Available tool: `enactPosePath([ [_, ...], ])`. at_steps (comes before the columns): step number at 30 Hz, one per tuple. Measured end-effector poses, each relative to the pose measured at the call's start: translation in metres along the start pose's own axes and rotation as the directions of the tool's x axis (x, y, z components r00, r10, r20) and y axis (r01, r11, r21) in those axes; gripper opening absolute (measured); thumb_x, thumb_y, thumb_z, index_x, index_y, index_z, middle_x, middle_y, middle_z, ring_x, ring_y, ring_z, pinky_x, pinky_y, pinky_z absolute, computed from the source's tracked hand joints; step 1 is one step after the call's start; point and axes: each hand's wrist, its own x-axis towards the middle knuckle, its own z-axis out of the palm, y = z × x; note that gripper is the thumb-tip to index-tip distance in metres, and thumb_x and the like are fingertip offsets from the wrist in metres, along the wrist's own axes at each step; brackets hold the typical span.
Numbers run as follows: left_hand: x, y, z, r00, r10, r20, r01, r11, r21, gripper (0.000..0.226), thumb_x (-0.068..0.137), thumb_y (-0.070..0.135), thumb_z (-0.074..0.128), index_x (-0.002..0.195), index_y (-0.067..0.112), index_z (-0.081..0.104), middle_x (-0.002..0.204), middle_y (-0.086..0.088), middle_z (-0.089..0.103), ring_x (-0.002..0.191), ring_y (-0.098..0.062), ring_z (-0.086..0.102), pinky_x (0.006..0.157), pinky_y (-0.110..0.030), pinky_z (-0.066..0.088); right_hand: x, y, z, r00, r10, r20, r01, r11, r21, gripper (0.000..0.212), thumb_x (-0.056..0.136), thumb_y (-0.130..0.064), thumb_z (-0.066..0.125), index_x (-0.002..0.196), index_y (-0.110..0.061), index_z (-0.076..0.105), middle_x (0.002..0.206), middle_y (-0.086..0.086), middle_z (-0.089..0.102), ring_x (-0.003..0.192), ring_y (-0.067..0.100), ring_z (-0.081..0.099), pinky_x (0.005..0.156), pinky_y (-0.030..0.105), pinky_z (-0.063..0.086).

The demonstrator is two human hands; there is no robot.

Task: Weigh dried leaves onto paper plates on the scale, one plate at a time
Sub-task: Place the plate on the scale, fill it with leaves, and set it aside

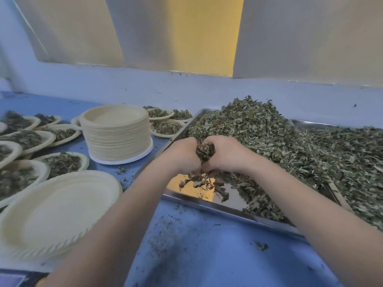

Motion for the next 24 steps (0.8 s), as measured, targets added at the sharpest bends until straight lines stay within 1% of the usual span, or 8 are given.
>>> enactPosePath([
  [4,-0.031,-0.021,-0.042,0.997,-0.029,-0.077,0.028,1.0,-0.008,0.036,0.076,0.0,0.066,0.109,0.004,0.053,0.089,-0.009,0.06,0.078,-0.023,0.057,0.058,-0.027,0.044,0.006,-0.051,0.005,0.992,-0.118,0.035,0.117,0.993,0.031,0.036,0.073,-0.008,0.075,0.106,-0.009,0.059,0.092,0.008,0.07,0.07,0.017,0.071,0.065,0.035,0.06],
  [8,-0.073,-0.061,-0.081,0.98,-0.104,-0.171,0.114,0.992,0.051,0.025,0.075,0.001,0.067,0.095,0.007,0.054,0.073,-0.004,0.054,0.062,-0.017,0.05,0.046,-0.022,0.035,0.014,-0.114,0.032,0.962,-0.267,0.054,0.27,0.962,-0.05,0.04,0.071,-0.017,0.078,0.108,-0.009,0.064,0.094,0.004,0.071,0.064,0.009,0.066,0.052,0.017,0.051],
  [11,-0.105,-0.097,-0.104,0.962,-0.193,-0.195,0.202,0.979,0.029,0.023,0.073,0.003,0.07,0.086,0.01,0.052,0.065,-0.001,0.055,0.048,-0.007,0.05,0.037,-0.012,0.034,0.017,-0.154,0.059,0.933,-0.335,0.128,0.331,0.942,0.052,0.025,0.071,-0.011,0.076,0.093,-0.01,0.065,0.069,-0.002,0.072,0.056,0.008,0.068,0.051,0.019,0.054],
  [13,-0.122,-0.119,-0.112,0.954,-0.233,-0.187,0.233,0.972,-0.024,0.026,0.07,0.002,0.072,0.09,0.007,0.057,0.072,-0.003,0.062,0.056,-0.009,0.055,0.046,-0.015,0.039,0.018,-0.173,0.075,0.91,-0.369,0.191,0.352,0.929,0.116,0.017,0.071,-0.005,0.074,0.08,-0.013,0.062,0.054,-0.007,0.067,0.052,0.008,0.067,0.048,0.018,0.051],
  [15,-0.136,-0.137,-0.113,0.951,-0.26,-0.166,0.247,0.964,-0.097,0.035,0.07,0.001,0.074,0.101,0.008,0.06,0.082,-0.002,0.067,0.063,-0.008,0.062,0.052,-0.016,0.047,0.021,-0.181,0.088,0.896,-0.369,0.249,0.345,0.929,0.135,0.018,0.072,-0.002,0.073,0.084,-0.01,0.062,0.066,0.002,0.071,0.062,0.016,0.071,0.059,0.028,0.058],
  [17,-0.145,-0.15,-0.109,0.961,-0.254,-0.106,0.231,0.955,-0.187,0.052,0.072,0.0,0.073,0.119,0.012,0.056,0.099,-0.004,0.066,0.072,-0.013,0.069,0.066,-0.022,0.057,0.02,-0.182,0.093,0.881,-0.319,0.349,0.323,0.945,0.047,0.039,0.072,-0.008,0.076,0.107,-0.011,0.059,0.093,0.007,0.07,0.075,0.023,0.072,0.07,0.038,0.06],
  [20,-0.154,-0.163,-0.107,0.971,-0.233,-0.046,0.22,0.955,-0.198,0.078,0.074,0.008,0.074,0.14,0.028,0.039,0.122,0.004,0.05,0.069,-0.009,0.07,0.072,-0.027,0.058,0.014,-0.175,0.084,0.841,-0.205,0.5,0.288,0.953,-0.093,0.074,0.069,-0.031,0.083,0.132,-0.035,0.044,0.119,-0.007,0.052,0.073,0.014,0.072,0.061,0.022,0.054],
  [24,-0.158,-0.172,-0.107,0.971,-0.207,-0.121,0.172,0.953,-0.249,0.07,0.077,0.013,0.073,0.135,0.036,0.044,0.12,0.008,0.052,0.069,-0.009,0.07,0.06,-0.02,0.056,0.007,-0.167,0.073,0.887,-0.226,0.404,0.277,0.958,-0.071,0.068,0.071,-0.047,0.078,0.131,-0.047,0.045,0.121,-0.008,0.054,0.063,0.002,0.069,0.044,0.008,0.043],
])
